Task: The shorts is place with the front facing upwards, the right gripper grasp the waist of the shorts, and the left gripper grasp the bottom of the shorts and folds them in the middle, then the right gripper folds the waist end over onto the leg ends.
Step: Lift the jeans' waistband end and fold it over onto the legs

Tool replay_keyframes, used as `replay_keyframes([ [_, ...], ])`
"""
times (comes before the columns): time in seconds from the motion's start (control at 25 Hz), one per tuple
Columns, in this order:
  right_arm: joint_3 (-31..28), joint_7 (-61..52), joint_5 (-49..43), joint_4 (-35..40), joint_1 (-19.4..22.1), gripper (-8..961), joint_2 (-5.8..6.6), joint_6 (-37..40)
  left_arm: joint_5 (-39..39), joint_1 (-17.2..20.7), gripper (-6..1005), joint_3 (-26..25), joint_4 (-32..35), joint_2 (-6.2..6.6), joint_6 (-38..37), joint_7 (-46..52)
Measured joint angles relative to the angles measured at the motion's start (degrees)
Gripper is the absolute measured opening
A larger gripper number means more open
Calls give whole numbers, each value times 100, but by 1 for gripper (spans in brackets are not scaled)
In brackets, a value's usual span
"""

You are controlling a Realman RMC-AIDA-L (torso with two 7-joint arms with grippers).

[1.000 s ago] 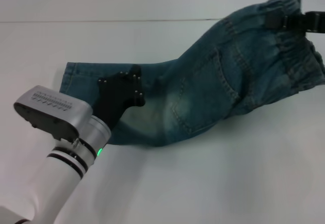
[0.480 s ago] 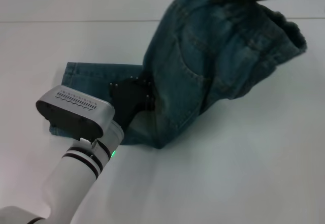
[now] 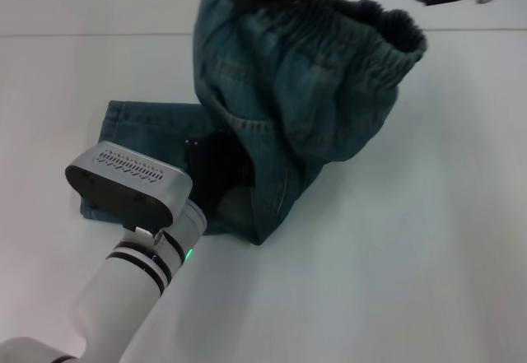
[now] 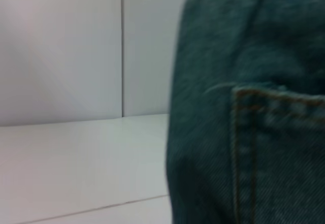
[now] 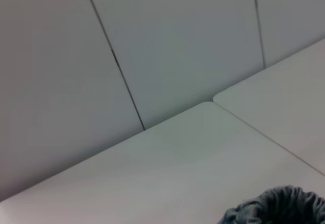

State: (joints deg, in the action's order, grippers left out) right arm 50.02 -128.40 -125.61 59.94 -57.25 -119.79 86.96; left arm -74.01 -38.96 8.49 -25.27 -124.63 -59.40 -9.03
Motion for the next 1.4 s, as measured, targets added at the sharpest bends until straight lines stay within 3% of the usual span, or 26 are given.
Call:
replay_keyframes([
  [0.24,444,85,72,-536,-257,111,-15,-571,-8,-14,0,-6,-143,0,-1,-2],
  [0.68,716,317,265,-767,-383,111,-21,-858,-452,81,0,-407,-382,0,89,-260],
  [1.08,880,1150,351,-2016,-910,109,-20,-1425,-560,201,1,-412,-408,0,106,-277],
  [1.4,1367,1636,605,-2484,-1153,107,-53,-1936,-606,211,0,-418,-491,0,173,-277],
])
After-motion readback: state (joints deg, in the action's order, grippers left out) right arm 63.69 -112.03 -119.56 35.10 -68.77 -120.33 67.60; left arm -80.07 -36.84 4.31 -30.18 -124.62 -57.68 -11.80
